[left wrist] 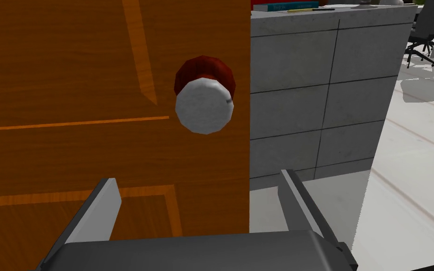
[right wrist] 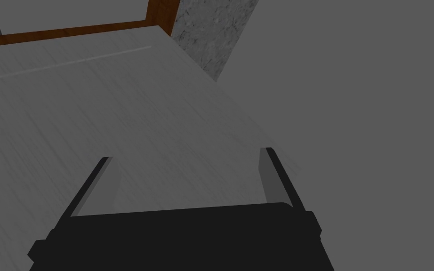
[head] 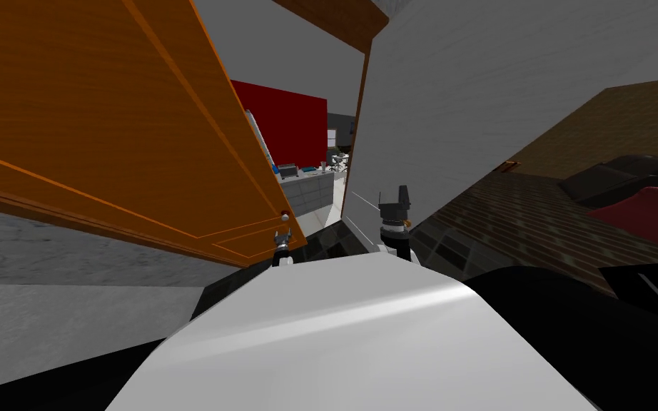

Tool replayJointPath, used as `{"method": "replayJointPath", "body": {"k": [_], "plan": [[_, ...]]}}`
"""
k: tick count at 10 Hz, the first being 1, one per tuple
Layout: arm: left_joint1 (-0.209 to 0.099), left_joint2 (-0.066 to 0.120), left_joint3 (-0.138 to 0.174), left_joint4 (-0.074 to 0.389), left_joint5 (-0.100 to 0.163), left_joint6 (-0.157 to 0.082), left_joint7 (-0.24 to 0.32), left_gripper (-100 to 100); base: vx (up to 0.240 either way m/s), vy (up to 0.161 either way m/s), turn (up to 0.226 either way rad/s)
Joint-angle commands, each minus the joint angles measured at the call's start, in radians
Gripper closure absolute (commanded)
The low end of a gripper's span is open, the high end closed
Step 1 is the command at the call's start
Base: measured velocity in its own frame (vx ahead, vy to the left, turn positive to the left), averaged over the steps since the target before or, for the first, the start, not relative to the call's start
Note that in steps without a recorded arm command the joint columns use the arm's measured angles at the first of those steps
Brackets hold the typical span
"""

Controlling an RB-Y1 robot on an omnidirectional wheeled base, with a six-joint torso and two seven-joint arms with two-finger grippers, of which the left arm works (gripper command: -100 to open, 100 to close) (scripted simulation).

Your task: Pull the door open

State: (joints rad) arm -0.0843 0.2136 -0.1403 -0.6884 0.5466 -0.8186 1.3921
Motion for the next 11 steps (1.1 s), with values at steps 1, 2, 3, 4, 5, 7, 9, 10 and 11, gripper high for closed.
{"method": "replayJointPath", "body": {"k": [1, 2, 3, 4, 5, 7, 9, 10, 11], "plan": [[0.008, 0.019, 0.006, 0.008, 0.005, -0.008, 0.019, -100, 0.108, -0.004, -0.091], [0.013, 0.031, 0.010, 0.012, 0.008, -0.013, 0.031, -100, 0.221, -0.028, -0.149], [0.019, 0.044, 0.014, 0.018, 0.012, -0.018, 0.045, -100, 0.246, -0.046, -0.121], [0.025, 0.058, 0.019, 0.023, 0.016, -0.024, 0.059, -100, 0.227, -0.021, -0.098], [0.025, 0.058, 0.019, 0.023, 0.016, -0.024, 0.059, -100, 0.142, 0.015, -0.055], [0.038, 0.089, 0.029, 0.036, 0.024, -0.037, 0.091, -100, 0.142, 0.041, -0.113], [0.038, 0.089, 0.029, 0.036, 0.024, -0.037, 0.091, -100, 0.103, 0.011, -0.024], [0.031, 0.088, 0.027, 0.051, 0.023, -0.046, 0.096, -100, 0.014, 0.001, 0.005], [0.031, 0.088, 0.027, 0.051, 0.023, -0.046, 0.096, 100, 0.000, 0.000, 0.000]]}}
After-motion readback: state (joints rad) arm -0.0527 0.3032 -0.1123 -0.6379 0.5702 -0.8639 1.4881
